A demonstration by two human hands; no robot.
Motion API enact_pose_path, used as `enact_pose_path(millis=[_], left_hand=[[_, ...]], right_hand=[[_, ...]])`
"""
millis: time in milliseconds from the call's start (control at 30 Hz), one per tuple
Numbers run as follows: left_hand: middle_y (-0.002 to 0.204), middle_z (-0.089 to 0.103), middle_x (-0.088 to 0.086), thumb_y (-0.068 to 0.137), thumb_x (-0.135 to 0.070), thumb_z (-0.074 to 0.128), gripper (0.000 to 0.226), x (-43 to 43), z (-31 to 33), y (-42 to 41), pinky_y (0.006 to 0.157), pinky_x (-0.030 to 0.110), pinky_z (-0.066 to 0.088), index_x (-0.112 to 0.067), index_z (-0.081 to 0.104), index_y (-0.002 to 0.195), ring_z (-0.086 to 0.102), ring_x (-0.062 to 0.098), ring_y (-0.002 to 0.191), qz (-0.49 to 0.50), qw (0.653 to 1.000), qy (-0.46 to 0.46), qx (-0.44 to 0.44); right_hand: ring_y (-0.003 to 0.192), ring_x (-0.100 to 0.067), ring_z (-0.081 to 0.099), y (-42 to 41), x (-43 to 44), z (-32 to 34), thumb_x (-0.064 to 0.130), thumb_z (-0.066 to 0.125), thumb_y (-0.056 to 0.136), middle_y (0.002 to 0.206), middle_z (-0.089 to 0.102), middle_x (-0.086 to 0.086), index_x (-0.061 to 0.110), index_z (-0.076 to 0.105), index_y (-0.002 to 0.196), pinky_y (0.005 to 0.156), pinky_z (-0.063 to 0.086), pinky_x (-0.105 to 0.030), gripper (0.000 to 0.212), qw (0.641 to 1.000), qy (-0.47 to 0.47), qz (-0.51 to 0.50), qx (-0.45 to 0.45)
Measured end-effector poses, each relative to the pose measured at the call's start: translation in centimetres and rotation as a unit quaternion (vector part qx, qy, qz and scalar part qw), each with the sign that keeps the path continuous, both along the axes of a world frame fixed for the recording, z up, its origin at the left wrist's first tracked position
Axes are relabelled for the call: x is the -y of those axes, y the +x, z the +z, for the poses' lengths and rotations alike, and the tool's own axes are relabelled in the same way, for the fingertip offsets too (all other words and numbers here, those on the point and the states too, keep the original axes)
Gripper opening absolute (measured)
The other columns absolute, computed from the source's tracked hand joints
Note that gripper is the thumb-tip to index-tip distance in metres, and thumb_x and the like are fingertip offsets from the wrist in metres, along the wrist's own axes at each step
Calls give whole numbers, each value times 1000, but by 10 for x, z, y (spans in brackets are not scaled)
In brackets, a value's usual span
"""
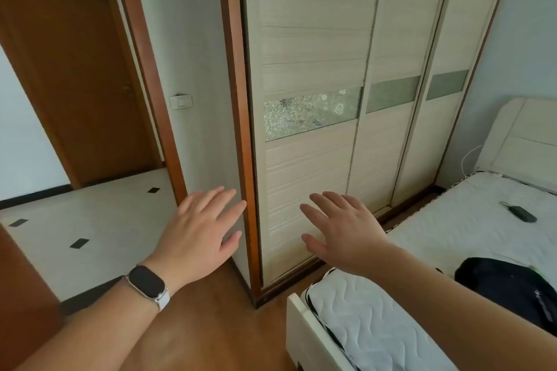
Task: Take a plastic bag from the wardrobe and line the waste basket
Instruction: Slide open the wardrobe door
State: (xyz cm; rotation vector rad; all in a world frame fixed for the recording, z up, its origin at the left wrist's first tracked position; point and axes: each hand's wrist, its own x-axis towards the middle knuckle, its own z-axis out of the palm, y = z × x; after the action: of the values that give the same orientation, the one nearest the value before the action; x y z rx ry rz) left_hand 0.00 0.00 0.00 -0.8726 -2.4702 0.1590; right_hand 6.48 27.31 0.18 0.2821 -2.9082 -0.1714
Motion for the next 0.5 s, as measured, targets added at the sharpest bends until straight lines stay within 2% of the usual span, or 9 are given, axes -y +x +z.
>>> enact_pose_path(millis=[300,500], left_hand=[[139,55,6,90,-51,47,51,33,-26,-124,102,49,45,-25,54,133,50,26,129,-37,999,15,19],[137,56,6,90,-49,47,49,72,-24,-224,102,47,45,-24,54,132,51,26,127,-60,998,15,21]], right_hand=[[139,-29,38,-119,42,-13,64,12,90,151,42,-2,28,38,144,114,33,-50,70,1000,21,-11,-15],[133,-32,48,-211,87,-6,63,19,93,145,51,-5,25,47,139,107,42,-53,66,999,28,-27,-16]])
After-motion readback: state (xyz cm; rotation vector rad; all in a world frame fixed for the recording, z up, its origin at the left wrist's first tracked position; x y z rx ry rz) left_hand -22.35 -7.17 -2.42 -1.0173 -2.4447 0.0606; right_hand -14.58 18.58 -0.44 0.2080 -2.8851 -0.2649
